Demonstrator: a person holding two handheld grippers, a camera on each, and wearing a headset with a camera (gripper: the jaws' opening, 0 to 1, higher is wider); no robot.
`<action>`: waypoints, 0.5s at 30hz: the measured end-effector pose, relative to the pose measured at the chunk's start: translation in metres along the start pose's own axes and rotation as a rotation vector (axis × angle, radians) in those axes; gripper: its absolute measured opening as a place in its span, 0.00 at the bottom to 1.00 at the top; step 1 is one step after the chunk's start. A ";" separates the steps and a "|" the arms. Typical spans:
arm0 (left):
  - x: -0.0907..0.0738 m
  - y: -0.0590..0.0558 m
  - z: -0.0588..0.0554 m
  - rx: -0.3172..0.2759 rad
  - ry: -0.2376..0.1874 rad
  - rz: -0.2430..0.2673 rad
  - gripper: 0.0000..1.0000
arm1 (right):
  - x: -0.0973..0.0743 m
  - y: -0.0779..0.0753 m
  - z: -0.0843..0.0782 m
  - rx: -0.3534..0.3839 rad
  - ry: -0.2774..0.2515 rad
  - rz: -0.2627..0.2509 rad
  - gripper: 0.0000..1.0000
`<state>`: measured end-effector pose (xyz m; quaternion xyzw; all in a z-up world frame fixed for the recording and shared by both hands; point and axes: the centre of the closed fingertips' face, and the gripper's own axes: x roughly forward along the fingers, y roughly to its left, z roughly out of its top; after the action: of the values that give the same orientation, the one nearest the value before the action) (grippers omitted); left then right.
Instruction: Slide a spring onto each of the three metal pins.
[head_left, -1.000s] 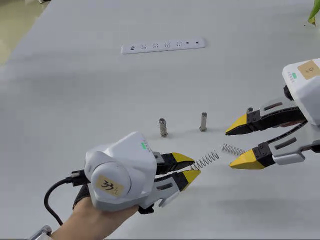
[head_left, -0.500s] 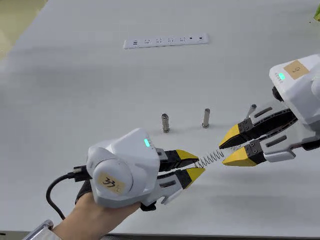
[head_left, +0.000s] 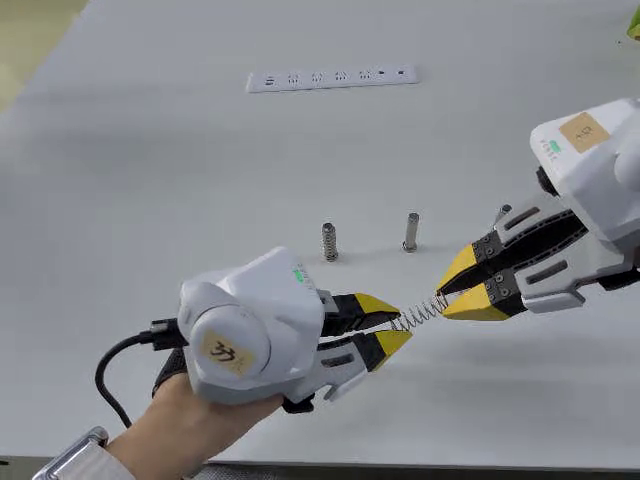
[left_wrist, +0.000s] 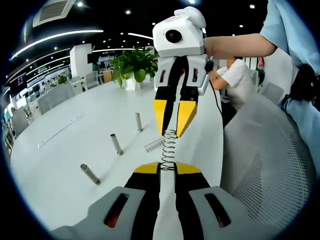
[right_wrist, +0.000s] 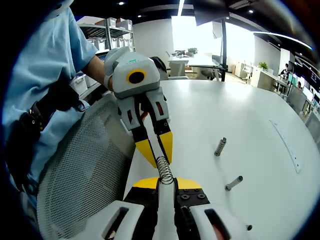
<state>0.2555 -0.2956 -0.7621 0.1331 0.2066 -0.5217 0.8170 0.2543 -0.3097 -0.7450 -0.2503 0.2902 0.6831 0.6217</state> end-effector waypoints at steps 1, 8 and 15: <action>0.000 0.000 0.000 -0.001 0.001 -0.002 0.07 | -0.001 -0.002 -0.005 -0.014 0.013 -0.003 0.07; 0.004 0.000 0.000 -0.003 0.016 -0.010 0.06 | -0.004 -0.003 0.001 -0.070 0.045 -0.018 0.07; 0.008 0.000 0.000 -0.008 0.033 -0.020 0.06 | -0.005 -0.003 0.007 -0.126 0.082 -0.030 0.07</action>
<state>0.2584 -0.3025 -0.7659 0.1362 0.2236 -0.5267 0.8088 0.2576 -0.3076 -0.7367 -0.3211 0.2682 0.6796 0.6025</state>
